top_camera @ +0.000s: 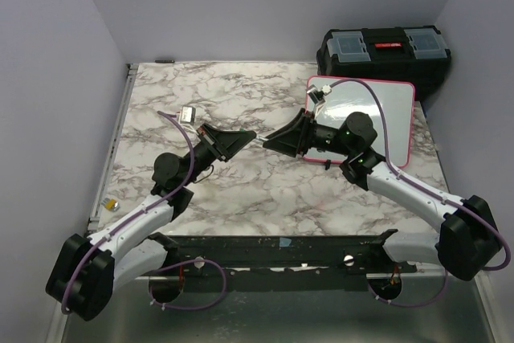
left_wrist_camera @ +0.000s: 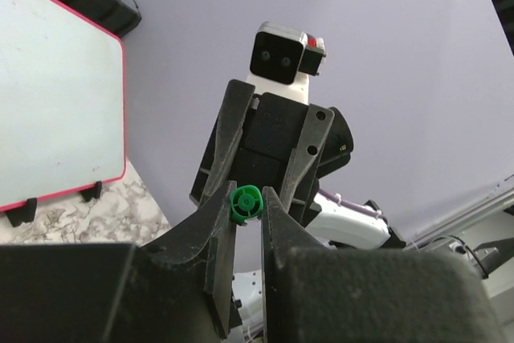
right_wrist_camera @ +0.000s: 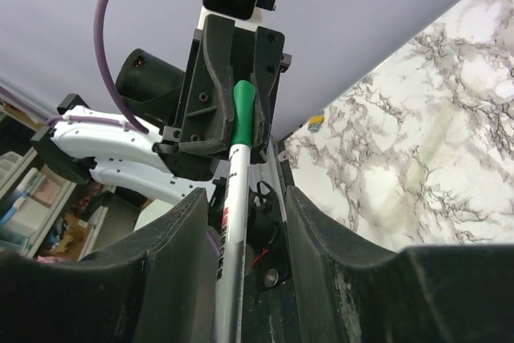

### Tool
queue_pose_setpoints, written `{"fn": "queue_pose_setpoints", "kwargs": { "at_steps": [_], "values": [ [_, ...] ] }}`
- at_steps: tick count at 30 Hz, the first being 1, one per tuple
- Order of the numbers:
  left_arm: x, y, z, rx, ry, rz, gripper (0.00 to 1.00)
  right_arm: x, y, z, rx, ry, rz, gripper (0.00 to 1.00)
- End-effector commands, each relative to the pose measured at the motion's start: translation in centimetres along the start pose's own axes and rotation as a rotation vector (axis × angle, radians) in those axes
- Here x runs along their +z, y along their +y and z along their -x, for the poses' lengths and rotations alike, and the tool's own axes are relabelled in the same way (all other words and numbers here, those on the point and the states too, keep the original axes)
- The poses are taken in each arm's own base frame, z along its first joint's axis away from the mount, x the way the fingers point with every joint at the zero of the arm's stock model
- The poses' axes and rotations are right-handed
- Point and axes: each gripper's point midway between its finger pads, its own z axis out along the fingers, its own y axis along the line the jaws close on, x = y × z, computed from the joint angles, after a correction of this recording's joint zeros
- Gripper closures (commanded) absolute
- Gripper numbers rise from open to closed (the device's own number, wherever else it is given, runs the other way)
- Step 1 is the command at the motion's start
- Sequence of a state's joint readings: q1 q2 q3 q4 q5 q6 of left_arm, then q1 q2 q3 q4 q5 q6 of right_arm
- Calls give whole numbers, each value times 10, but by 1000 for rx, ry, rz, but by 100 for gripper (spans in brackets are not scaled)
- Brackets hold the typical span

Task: Write a sentence on the whiteboard
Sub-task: Pass from the left arm to the right

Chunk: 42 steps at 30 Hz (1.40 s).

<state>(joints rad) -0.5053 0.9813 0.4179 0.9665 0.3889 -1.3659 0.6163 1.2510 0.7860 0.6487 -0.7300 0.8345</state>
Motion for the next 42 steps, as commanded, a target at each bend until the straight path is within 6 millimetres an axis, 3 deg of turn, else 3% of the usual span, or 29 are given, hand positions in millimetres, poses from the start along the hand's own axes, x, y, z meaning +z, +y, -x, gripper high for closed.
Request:
{"fn": "queue_pose_setpoints", "kwargs": {
  "at_steps": [1, 10, 19, 42],
  "values": [
    [11, -18, 20, 46, -111, -54, 100, 2, 4, 6, -34, -20, 10, 54],
    [10, -6, 22, 57, -158, 4, 100, 0, 3, 14, -52, -64, -27, 55],
    [10, -3, 19, 69, -166, 20, 100, 0, 1, 23, -59, -106, -49, 63],
    [21, 9, 6, 50, -150, 39, 100, 2, -4, 22, -53, -105, -55, 73]
  ]
}}
